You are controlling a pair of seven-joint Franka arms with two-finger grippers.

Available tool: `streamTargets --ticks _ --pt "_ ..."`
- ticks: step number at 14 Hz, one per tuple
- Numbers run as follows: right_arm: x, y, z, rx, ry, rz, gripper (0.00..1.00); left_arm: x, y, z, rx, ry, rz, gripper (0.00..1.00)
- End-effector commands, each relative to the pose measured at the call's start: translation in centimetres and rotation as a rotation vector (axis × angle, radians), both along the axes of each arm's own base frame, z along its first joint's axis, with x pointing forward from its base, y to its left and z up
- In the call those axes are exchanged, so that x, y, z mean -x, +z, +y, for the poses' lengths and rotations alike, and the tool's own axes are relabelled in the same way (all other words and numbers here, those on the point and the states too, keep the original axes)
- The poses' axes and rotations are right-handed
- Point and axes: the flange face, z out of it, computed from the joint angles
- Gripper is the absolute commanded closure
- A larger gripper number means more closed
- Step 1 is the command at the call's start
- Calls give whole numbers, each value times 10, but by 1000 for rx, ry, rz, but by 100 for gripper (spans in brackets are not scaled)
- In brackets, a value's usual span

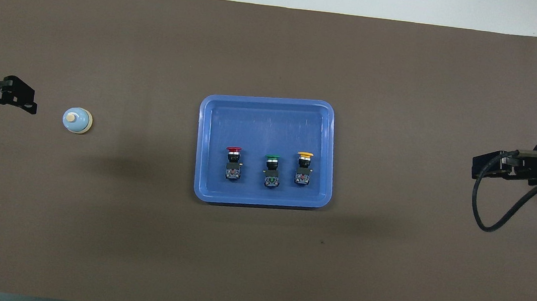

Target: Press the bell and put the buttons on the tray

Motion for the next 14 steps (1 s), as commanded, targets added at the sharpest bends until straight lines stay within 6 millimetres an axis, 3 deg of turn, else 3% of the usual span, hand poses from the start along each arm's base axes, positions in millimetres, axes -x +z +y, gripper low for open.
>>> streamTargets --ticks 1,5,14 --pt "6 1 -2 9 -7 -1 0 14 13 -6 8 -11 20 0" --pt "6 1 -2 9 -7 -1 0 22 20 -8 7 -7 28 0" --pt "6 1 -2 9 -7 -1 0 19 25 -7 7 -16 11 0"
